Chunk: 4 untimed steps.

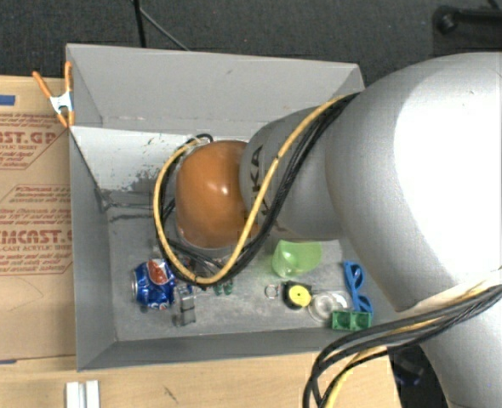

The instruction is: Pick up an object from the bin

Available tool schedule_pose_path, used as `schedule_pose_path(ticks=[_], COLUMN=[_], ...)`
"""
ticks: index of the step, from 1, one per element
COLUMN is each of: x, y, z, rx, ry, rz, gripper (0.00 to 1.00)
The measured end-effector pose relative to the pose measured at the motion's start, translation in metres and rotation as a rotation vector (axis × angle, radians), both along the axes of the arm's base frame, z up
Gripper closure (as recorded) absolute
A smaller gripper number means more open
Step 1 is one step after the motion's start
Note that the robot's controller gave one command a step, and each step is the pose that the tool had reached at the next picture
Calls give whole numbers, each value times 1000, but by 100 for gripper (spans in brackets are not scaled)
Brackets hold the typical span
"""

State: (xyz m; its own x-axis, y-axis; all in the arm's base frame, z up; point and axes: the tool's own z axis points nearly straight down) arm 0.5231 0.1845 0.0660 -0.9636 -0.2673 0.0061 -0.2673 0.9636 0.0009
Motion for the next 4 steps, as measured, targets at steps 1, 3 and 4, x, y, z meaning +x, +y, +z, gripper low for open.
schedule_pose_path(ticks=[1,3,4], x=[1,0,0], y=[7,-5,-4], z=[35,2,2], rx=[2,1,2], ry=[-10,-4,-3], rz=[70,-73,-73], gripper=[0,0,0])
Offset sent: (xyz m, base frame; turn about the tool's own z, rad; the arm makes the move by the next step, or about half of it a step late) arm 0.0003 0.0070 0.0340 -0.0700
